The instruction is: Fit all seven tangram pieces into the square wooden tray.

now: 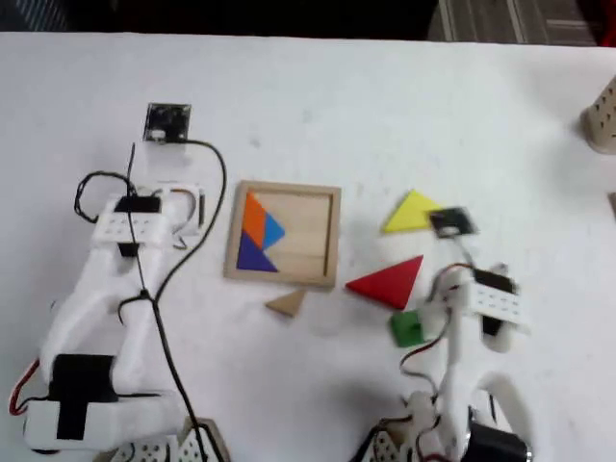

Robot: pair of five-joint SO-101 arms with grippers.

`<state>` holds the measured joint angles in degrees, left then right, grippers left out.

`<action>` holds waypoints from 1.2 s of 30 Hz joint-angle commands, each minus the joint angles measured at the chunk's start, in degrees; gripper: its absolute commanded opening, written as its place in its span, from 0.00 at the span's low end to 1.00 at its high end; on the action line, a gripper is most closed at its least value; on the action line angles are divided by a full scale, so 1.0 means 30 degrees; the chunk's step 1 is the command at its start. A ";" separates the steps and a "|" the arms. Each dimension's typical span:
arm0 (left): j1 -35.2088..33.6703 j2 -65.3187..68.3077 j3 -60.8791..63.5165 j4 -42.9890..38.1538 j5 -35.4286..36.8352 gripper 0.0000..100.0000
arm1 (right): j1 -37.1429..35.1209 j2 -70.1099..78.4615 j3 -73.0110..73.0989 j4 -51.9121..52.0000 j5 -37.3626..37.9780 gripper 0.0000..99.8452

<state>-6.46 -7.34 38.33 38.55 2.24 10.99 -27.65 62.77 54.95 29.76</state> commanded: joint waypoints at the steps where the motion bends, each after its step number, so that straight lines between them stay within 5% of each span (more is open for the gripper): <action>1: -0.0718 -0.0835 0.0322 -0.1553 -0.0147 0.03 | -0.5524 -0.2242 -0.0557 0.2125 0.0264 0.02; 7: -0.2007 -0.0835 0.1319 -0.4454 0.0029 0.03 | -1.2703 -0.4410 -0.4190 0.6403 0.0117 0.07; 11: -0.2828 -0.0689 0.0791 -0.4513 0.0615 0.03 | -1.5399 -0.3179 -0.5128 0.6168 0.0234 0.22; 15: -0.4059 0.1597 -0.1231 -0.3810 0.2579 0.03 | -1.7187 -0.0659 -0.5070 0.3883 0.1348 0.22; 22: -0.4322 0.4967 -0.5568 0.0205 0.2725 0.13 | -1.8007 0.2505 -0.5216 0.0718 0.5861 0.28; 30: -0.4821 0.5172 -0.5685 -0.0293 0.2725 0.15 | -1.8007 0.3443 -0.5216 0.0542 1.0960 0.30; 36: -0.4821 0.5201 -0.5744 -0.0322 0.2725 0.16 | -1.7949 0.4176 -0.5158 -0.1158 1.2190 0.30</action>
<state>-20.26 8.57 24.26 38.99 9.80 -42.73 -15.43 49.93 54.59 64.66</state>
